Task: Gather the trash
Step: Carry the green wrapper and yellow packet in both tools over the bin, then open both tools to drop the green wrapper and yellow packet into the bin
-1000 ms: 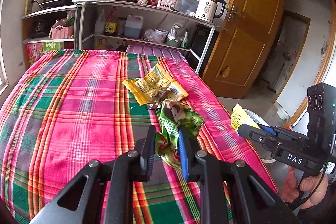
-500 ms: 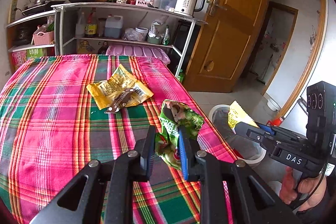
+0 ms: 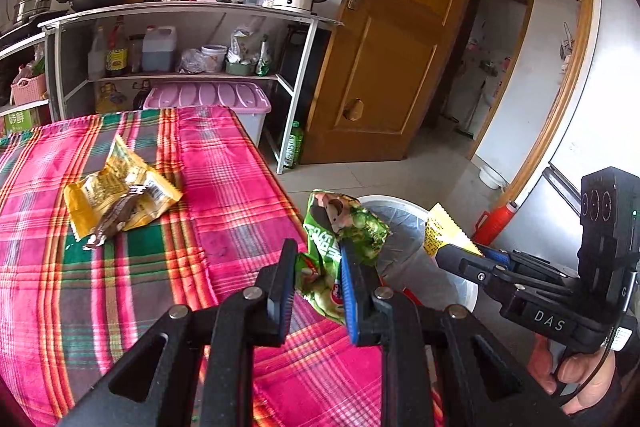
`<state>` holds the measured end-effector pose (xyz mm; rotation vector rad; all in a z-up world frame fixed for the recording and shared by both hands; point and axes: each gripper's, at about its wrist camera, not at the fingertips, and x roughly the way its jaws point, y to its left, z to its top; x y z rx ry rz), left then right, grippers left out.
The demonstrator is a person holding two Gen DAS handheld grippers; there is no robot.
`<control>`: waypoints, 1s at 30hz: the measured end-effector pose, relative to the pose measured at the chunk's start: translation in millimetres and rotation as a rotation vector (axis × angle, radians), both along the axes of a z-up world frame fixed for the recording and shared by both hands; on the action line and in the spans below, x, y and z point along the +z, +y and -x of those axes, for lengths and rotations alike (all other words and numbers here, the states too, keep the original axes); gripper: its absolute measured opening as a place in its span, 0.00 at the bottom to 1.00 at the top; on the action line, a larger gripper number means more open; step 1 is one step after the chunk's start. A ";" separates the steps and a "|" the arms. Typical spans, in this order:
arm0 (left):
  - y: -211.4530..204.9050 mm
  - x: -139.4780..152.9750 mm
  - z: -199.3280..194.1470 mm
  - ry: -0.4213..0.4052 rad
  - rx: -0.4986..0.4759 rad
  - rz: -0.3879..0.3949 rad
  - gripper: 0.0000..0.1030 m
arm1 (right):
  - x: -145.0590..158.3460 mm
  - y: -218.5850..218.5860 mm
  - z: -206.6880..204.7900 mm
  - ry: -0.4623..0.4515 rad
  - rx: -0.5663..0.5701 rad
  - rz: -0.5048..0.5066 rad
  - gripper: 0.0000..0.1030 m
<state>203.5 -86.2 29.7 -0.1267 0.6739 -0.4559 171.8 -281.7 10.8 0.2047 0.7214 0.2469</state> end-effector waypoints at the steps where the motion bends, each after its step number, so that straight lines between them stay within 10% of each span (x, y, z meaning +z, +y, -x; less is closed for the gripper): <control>1: -6.1 -0.8 -3.0 0.003 -0.011 0.001 0.21 | -1.2 -5.6 -0.1 0.003 -0.013 -0.003 0.29; 30: -98.8 -48.3 -51.1 0.178 -0.131 -0.012 0.37 | -53.3 -86.0 -18.6 0.162 -0.216 -0.038 0.37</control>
